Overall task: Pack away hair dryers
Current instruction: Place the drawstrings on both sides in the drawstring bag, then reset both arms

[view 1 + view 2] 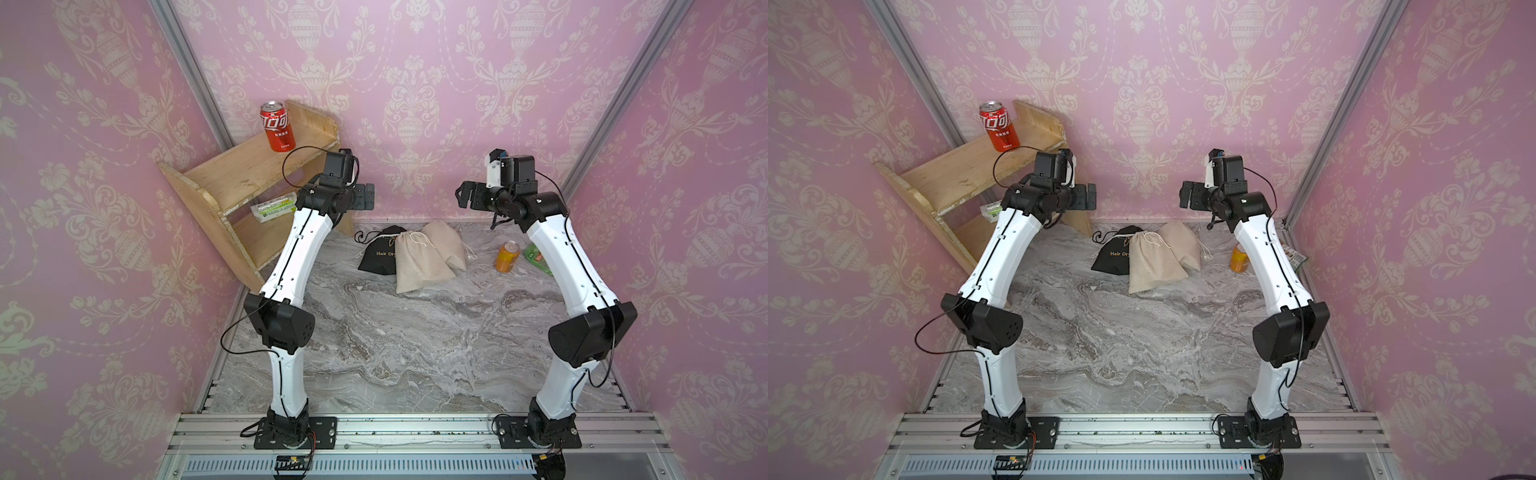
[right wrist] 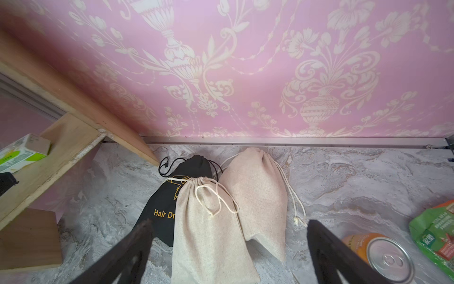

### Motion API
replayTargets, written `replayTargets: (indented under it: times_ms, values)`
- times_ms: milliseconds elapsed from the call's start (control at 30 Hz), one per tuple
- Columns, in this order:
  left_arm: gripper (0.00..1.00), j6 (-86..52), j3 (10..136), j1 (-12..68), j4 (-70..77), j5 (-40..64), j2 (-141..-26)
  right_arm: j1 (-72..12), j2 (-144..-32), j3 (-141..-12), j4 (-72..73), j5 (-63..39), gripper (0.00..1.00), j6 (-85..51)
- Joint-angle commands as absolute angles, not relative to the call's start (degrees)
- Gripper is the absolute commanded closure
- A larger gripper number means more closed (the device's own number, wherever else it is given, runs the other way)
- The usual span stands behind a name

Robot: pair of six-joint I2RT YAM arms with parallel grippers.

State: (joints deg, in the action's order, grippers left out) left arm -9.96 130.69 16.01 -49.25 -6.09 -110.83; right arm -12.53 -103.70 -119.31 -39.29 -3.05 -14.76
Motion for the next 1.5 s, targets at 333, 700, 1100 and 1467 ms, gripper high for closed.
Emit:
replayTargets:
  times_ms: [333, 700, 1100, 1467]
  values:
    - [0.01, -10.2, 78.0, 16.7, -21.5, 1.4, -74.3, -12.9, -76.7, -89.8, -30.7, -1.2, 0.0, -14.1]
    - [0.01, -8.8, 48.3, 16.6, -11.0, -9.5, -51.9, -13.5, -48.0, -50.5, -14.1, 12.5, 0.0, -11.3]
    - [0.01, -0.7, 24.3, 6.9, 17.4, -15.1, -57.3, -12.1, -43.1, -29.9, 0.5, 18.1, 0.0, -10.6]
    - [0.01, 0.8, 21.2, -0.9, 42.2, -1.7, -81.0, -6.7, -49.0, -23.6, 10.5, 15.5, 0.01, -8.3]
